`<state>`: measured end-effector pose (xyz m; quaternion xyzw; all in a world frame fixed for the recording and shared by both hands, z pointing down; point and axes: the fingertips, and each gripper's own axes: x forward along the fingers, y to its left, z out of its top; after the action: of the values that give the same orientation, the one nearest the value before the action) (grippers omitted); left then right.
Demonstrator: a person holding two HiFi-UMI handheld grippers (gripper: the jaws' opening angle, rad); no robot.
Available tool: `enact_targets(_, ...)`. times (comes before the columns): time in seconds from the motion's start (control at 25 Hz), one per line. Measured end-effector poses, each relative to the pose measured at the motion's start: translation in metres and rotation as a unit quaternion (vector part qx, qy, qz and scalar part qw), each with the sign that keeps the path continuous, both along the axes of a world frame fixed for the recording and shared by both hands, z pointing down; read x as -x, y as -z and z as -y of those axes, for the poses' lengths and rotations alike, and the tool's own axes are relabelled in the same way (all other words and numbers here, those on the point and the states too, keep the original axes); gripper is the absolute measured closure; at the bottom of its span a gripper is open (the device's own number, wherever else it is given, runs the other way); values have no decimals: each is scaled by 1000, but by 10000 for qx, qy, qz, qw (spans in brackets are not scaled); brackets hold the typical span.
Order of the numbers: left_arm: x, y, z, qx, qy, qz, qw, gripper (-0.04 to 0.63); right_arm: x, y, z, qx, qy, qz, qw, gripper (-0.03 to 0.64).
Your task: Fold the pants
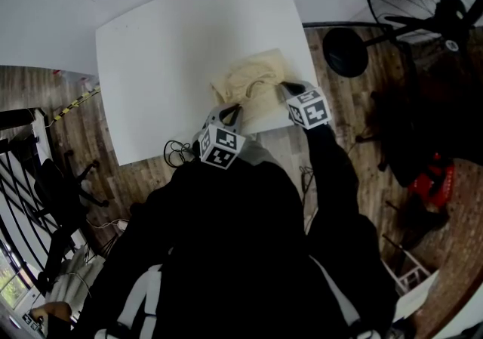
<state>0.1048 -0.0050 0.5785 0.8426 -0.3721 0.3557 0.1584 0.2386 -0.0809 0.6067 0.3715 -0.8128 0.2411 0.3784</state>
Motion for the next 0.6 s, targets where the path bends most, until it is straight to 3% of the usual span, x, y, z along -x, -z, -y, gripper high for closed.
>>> enact_targets(0.4,3,-19,-13,303,77,-30,9995,584,-7,-19,-13,221,-29,-159,9996,612)
enact_targets(0.6,6,-23,-22,419,-14,-103,9991,558,-4,-26,-30,599,-32,87,9982,611)
